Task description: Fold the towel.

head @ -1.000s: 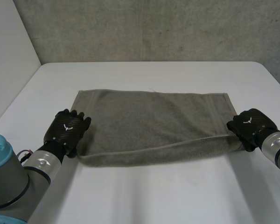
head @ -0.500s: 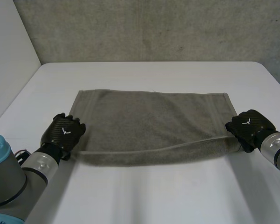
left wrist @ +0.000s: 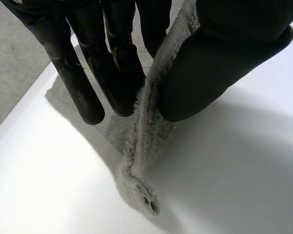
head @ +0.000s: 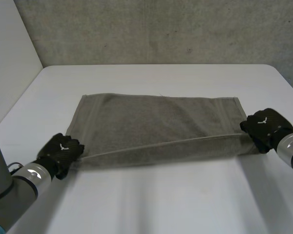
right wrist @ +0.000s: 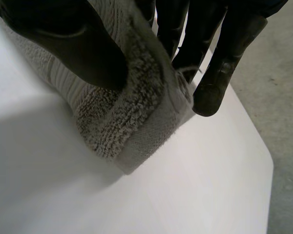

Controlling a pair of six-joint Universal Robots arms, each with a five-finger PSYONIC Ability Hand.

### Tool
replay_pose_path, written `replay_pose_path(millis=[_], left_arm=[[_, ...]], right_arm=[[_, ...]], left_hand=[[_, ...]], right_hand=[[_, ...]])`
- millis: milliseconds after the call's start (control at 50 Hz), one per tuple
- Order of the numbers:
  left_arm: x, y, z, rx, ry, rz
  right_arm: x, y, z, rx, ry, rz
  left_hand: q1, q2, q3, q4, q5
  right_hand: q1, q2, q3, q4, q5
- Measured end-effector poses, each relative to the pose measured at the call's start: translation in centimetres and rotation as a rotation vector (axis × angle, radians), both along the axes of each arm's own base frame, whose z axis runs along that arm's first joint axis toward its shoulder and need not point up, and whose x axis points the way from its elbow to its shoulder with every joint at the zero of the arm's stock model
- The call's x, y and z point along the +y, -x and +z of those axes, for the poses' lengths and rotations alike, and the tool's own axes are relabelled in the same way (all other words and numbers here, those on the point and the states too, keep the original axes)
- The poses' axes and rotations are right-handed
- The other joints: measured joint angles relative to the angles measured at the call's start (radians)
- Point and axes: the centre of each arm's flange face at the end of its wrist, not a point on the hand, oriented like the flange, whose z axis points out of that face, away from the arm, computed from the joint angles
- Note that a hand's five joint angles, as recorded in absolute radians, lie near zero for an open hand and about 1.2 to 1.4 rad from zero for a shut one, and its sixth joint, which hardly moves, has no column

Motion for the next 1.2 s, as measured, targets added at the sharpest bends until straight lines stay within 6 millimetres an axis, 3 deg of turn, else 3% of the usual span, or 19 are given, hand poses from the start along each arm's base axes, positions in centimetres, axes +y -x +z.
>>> replay_pose_path(millis=[100, 260, 380, 600, 800, 1020, 1080, 1100, 1120, 1160, 1200], left_arm=[[0.4, -0.7, 2.1, 0.006, 0.010, 0.030], [4.4, -1.1, 5.5, 0.008, -0.102, -0.007], [5.5, -1.0, 6.8, 0.054, -0.141, -0.061], [-0.2, -0.1, 5.9, 0.160, -0.003, -0.058], [-7.0, 3.4, 4.4, 0.318, 0.053, 0.002], [-11.9, 6.3, 2.8, 0.338, 0.164, 0.040], [-12.7, 6.8, 2.4, 0.339, 0.182, 0.035], [-12.9, 7.0, 2.2, 0.340, 0.188, 0.031], [-13.0, 7.1, 2.0, 0.340, 0.190, 0.029], [-13.2, 7.4, 1.6, 0.342, 0.195, 0.019], [-13.2, 7.7, 1.4, 0.342, 0.197, 0.012]], right_arm=[[0.7, 0.9, 1.9, 0.016, -0.052, -0.011], [5.1, 3.4, 3.3, 0.217, -0.385, 0.163], [5.5, 3.8, 4.7, 0.207, -0.415, 0.252], [1.4, 3.2, 5.1, 0.082, -0.217, 0.154], [-4.0, 1.4, 3.7, 0.041, -0.050, 0.021], [-8.0, -0.8, 1.6, -0.026, 0.161, -0.013], [-8.7, -1.3, 1.1, -0.037, 0.207, -0.010], [-9.0, -1.5, 0.8, -0.040, 0.221, -0.009], [-9.1, -1.6, 0.7, -0.041, 0.226, -0.009], [-9.5, -2.0, 0.2, -0.044, 0.248, -0.012], [-9.7, -2.1, 0.0, -0.047, 0.256, -0.016]], left_hand=[[0.015, 0.003, 0.003, 0.003, 0.014], [0.025, 0.004, 0.004, 0.004, 0.018], [0.025, 0.004, 0.004, 0.005, 0.018], [0.025, 0.004, 0.004, 0.005, 0.018], [0.027, 0.004, 0.004, 0.005, 0.018], [0.027, 0.005, 0.004, 0.005, 0.018], [-0.041, -0.069, -0.049, -0.047, -0.029], [-0.241, -0.275, -0.249, -0.247, -0.224], [-0.319, -0.355, -0.352, -0.352, -0.329], [-0.718, -0.770, -0.756, -0.761, -0.761], [-0.937, -0.966, -0.964, -0.965, -0.941]], right_hand=[[0.000, 0.000, 0.000, 0.000, 0.000], [0.000, 0.000, 0.000, 0.001, 0.000], [0.000, 0.000, 0.000, 0.001, 0.001], [0.000, 0.000, 0.000, 0.001, 0.001], [0.000, 0.000, 0.000, 0.001, 0.001], [-0.020, -0.023, -0.024, -0.017, -0.026], [-0.416, -0.424, -0.415, -0.415, -0.446], [-0.645, -0.635, -0.621, -0.618, -0.662], [-0.705, -0.716, -0.701, -0.697, -0.748], [-1.024, -1.039, -1.030, -1.029, -1.093], [-1.078, -1.087, -1.089, -1.079, -1.131]])
